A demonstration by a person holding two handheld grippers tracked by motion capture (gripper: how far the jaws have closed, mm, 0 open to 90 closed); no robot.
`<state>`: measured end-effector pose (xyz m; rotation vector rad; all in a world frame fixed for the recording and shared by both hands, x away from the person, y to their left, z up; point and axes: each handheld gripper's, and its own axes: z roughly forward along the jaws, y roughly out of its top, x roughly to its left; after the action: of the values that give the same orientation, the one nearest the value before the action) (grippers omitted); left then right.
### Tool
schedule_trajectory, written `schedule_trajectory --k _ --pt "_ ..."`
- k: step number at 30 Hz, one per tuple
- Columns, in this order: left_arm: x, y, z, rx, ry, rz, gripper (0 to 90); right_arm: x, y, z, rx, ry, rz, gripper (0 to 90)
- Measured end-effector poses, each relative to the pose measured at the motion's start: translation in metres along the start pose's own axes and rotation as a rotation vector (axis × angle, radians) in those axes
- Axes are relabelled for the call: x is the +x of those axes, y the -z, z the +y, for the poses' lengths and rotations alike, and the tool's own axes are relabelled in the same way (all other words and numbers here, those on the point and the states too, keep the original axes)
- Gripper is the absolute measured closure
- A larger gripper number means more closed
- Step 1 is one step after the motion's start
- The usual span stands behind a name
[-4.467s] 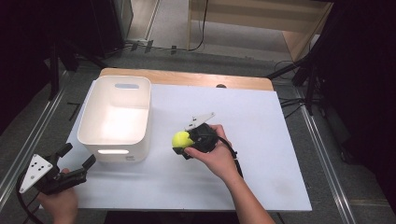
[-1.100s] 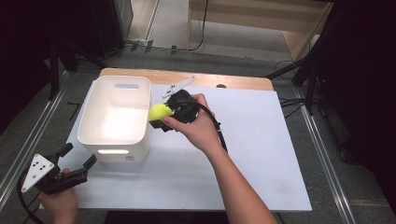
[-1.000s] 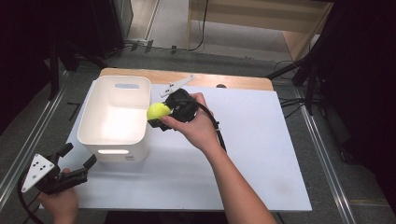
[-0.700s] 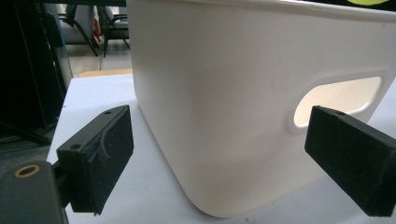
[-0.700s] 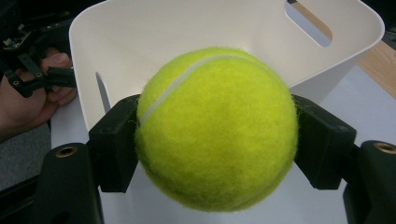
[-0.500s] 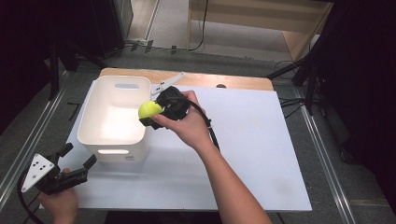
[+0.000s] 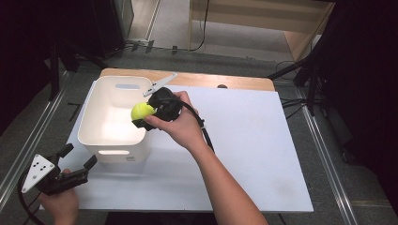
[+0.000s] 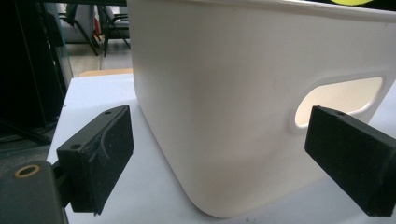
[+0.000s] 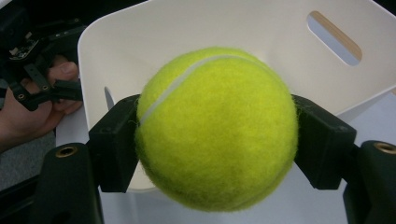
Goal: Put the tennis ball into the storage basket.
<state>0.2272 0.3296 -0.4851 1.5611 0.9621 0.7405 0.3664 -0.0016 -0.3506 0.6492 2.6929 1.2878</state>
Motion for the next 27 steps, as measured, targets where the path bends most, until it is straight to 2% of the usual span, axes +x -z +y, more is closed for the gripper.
schedule_trajectory --k 18,20,23,24,27 --pt "0.000 0.000 0.000 0.000 0.004 0.001 7.9 0.006 -0.022 0.007 0.011 0.019 0.017 24.4" --pt "0.000 0.000 0.000 0.000 0.003 0.001 7.9 0.006 -0.024 0.006 0.019 0.025 0.033 24.1" --pt "0.000 0.000 0.000 0.001 0.003 0.003 7.9 0.009 -0.029 0.005 0.040 0.034 0.031 23.4" --pt "0.000 0.000 0.000 0.003 0.002 0.003 7.9 0.009 -0.030 0.005 0.040 0.040 0.027 22.6" --pt "0.000 0.000 0.000 0.002 0.003 0.002 7.9 0.009 -0.031 0.003 0.013 0.016 0.043 15.6"
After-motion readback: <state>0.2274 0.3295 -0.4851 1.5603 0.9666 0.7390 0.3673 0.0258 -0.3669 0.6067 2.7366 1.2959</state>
